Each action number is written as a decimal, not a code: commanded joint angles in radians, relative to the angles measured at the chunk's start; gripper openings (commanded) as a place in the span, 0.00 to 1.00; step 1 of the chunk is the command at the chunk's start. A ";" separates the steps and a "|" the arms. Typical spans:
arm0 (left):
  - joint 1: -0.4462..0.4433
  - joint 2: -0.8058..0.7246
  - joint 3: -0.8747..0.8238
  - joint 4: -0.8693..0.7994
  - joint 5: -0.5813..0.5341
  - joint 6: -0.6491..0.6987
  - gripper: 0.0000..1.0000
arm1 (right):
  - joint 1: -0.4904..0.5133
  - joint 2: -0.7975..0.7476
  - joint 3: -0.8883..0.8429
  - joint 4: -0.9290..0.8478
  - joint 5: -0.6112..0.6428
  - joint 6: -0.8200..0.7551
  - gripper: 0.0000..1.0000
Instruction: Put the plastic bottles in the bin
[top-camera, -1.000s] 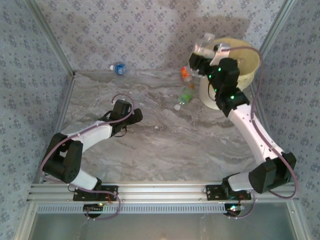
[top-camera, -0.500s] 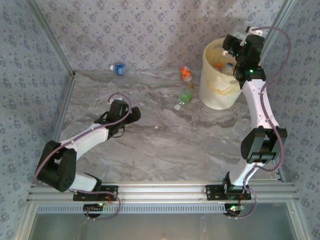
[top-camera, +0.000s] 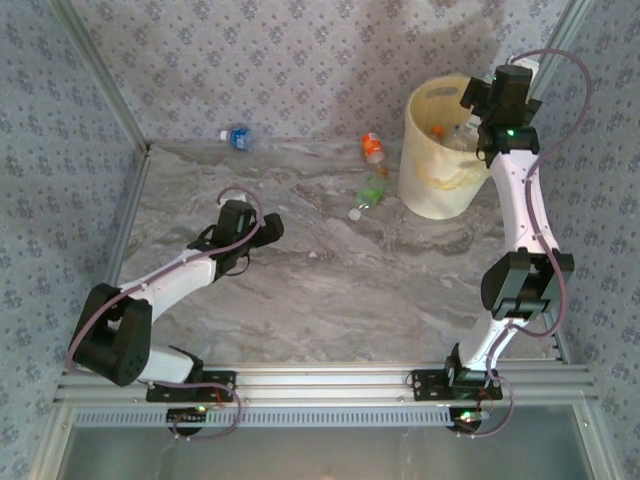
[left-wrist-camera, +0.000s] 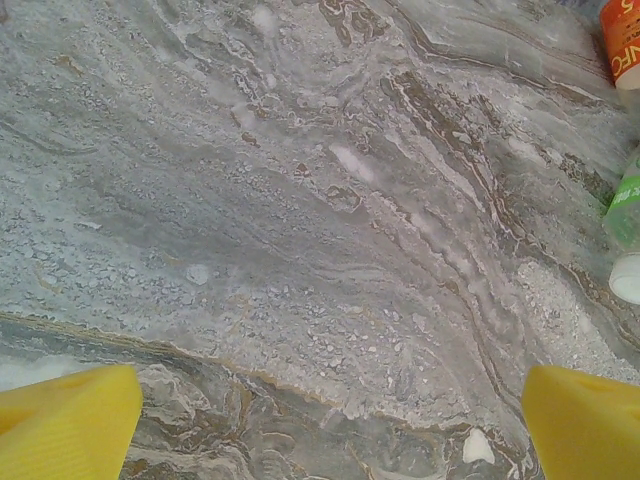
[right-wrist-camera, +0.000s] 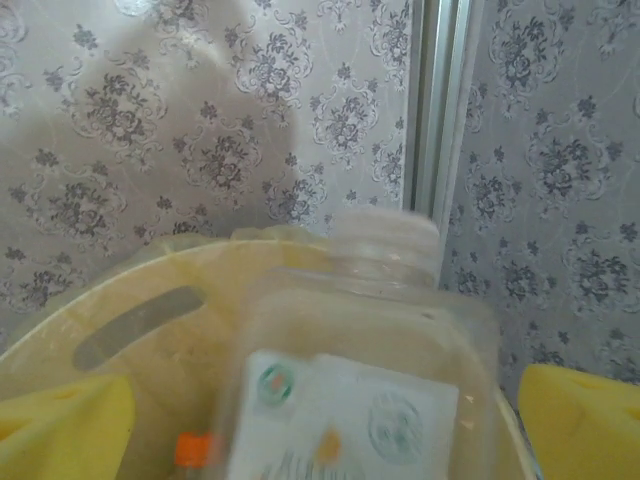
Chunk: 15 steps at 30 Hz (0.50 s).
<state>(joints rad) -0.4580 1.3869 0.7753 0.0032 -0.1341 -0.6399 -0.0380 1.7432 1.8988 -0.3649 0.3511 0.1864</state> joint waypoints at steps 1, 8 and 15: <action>0.007 -0.046 -0.017 0.011 -0.007 0.016 0.98 | 0.065 -0.096 0.010 -0.020 0.078 -0.071 1.00; 0.010 -0.060 -0.013 -0.014 -0.034 0.025 0.98 | 0.117 -0.141 -0.042 -0.003 0.012 -0.127 1.00; 0.016 -0.071 -0.021 -0.025 -0.088 0.008 0.98 | 0.324 -0.154 -0.113 -0.077 -0.202 -0.119 1.00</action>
<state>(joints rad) -0.4511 1.3457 0.7639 -0.0040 -0.1802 -0.6338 0.2028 1.5768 1.8011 -0.3813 0.2283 0.0807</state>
